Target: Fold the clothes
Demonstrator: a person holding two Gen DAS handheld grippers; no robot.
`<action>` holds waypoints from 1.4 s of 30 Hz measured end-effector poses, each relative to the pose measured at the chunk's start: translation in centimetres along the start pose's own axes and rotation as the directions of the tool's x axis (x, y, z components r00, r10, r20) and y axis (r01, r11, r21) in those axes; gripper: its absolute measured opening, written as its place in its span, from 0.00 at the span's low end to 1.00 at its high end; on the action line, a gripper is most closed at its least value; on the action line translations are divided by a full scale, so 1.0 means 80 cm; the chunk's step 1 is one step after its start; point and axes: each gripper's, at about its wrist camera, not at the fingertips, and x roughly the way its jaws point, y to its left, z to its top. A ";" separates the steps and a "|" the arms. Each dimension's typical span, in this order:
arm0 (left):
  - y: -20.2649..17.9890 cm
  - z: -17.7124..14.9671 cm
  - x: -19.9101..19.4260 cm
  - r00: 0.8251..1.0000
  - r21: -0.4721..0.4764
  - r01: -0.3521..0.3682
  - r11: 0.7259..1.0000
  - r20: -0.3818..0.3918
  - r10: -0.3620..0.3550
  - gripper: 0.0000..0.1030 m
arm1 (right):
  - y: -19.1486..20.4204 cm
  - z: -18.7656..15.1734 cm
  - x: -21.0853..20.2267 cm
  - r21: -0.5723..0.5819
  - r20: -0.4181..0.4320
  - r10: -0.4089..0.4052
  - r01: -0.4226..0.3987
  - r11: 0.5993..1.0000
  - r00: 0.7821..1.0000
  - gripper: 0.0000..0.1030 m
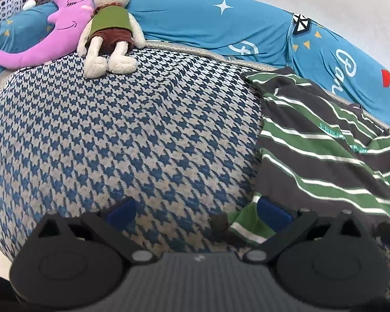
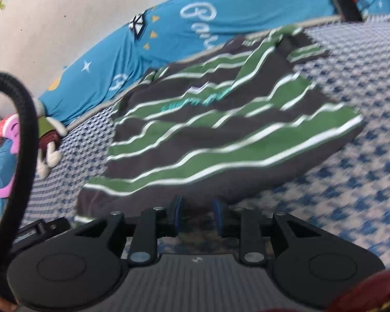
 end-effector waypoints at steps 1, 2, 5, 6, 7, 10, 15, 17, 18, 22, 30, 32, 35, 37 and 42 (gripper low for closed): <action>-0.001 0.000 0.000 1.000 -0.002 0.001 1.000 -0.001 -0.001 1.00 | 0.001 -0.002 0.003 0.009 -0.014 0.015 -0.014 1.000 1.000 0.28; -0.002 0.000 0.001 1.000 -0.003 0.003 1.000 -0.001 -0.003 1.00 | 0.002 -0.003 0.006 0.019 -0.024 0.023 -0.023 1.000 0.999 0.29; -0.005 -0.001 0.001 1.000 0.001 0.012 1.000 0.005 -0.012 1.00 | 0.003 -0.008 0.017 0.066 -0.063 0.051 -0.047 0.997 0.997 0.30; -0.006 -0.001 0.002 1.000 0.006 0.013 1.000 0.007 -0.013 1.00 | 0.002 -0.009 0.021 0.087 -0.075 0.061 -0.055 0.995 0.995 0.30; -0.007 -0.001 0.003 1.000 0.013 0.014 1.000 0.008 -0.014 1.00 | 0.002 -0.011 0.023 0.110 -0.078 0.069 -0.061 0.992 0.995 0.33; -0.011 -0.002 0.006 1.000 0.027 0.022 0.999 0.004 -0.022 1.00 | 0.002 -0.010 0.026 0.163 -0.056 0.085 -0.075 0.984 0.995 0.36; -0.019 -0.004 0.010 0.999 0.039 0.034 0.999 -0.003 -0.034 1.00 | 0.012 -0.011 0.035 0.172 -0.026 0.065 -0.059 0.983 0.998 0.35; -0.021 -0.005 0.011 0.999 0.042 0.032 0.999 -0.002 -0.032 1.00 | 0.019 -0.012 0.037 0.145 -0.011 0.035 -0.033 0.989 0.999 0.23; -0.022 -0.005 0.012 1.000 0.043 0.028 0.999 -0.002 -0.028 1.00 | 0.023 -0.012 0.039 0.124 -0.010 0.024 -0.023 0.992 1.000 0.19; -0.020 -0.003 0.011 1.000 0.042 0.017 0.999 0.015 -0.017 1.00 | 0.034 -0.015 0.040 0.072 0.000 0.003 -0.003 0.997 1.000 0.07; -0.008 0.008 -0.012 0.988 0.036 -0.045 0.998 0.147 0.039 1.00 | 0.050 -0.028 0.005 -0.047 -0.021 0.186 -0.186 0.981 0.982 0.06; -0.005 0.009 -0.017 0.984 0.028 -0.053 0.998 0.172 0.048 1.00 | 0.056 -0.038 0.001 -0.073 -0.061 0.227 -0.232 0.970 0.972 0.06; -0.001 0.011 -0.021 0.983 0.011 -0.044 0.999 0.180 0.042 1.00 | 0.065 -0.053 -0.005 -0.110 -0.122 0.287 -0.300 0.948 0.950 0.06; 0.000 0.011 -0.021 0.985 0.009 -0.037 0.999 0.171 0.035 1.00 | 0.071 -0.063 -0.009 -0.131 -0.164 0.324 -0.346 0.929 0.932 0.06; -0.005 0.008 -0.018 0.986 0.023 -0.031 0.999 0.163 0.027 1.00 | 0.083 -0.076 -0.019 -0.208 -0.172 0.311 -0.343 0.916 0.935 0.07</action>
